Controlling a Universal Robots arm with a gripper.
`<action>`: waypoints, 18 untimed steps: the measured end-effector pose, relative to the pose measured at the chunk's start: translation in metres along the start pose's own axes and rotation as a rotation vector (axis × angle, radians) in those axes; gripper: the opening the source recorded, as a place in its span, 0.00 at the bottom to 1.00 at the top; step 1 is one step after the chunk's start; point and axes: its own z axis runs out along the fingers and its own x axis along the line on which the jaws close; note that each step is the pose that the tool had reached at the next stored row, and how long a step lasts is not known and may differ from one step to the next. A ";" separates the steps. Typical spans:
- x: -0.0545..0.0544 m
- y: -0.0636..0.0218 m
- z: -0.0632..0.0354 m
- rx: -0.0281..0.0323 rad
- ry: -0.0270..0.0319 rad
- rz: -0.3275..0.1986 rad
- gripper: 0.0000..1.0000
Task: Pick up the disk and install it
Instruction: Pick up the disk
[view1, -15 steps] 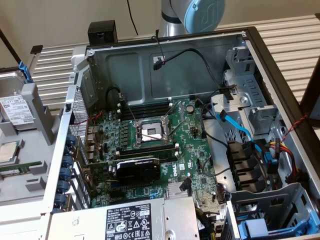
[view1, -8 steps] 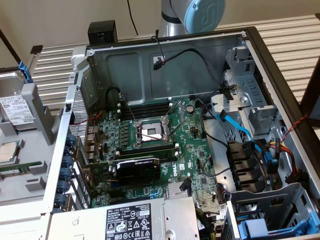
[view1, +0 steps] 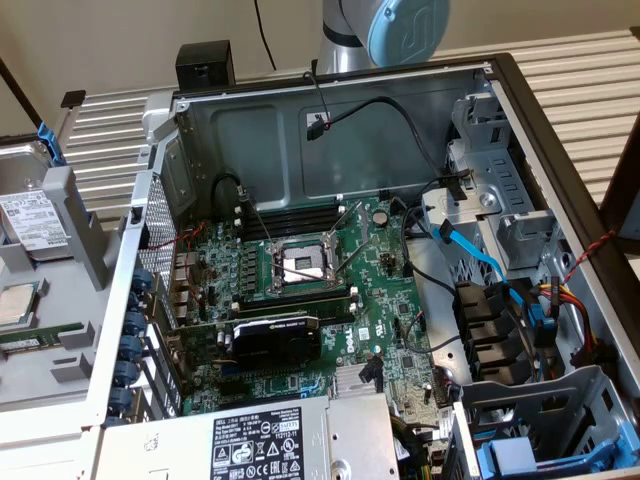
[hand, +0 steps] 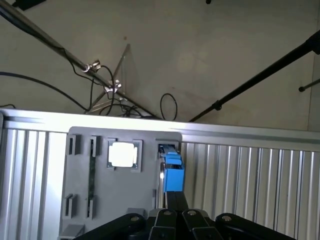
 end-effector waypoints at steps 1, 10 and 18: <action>0.000 0.0000 0.0001 0.0001 0.0000 0.000 0.11; 0.000 0.0001 0.0001 0.0002 -0.0001 0.000 0.42; 0.000 0.0000 0.0046 0.0001 0.0000 0.000 0.60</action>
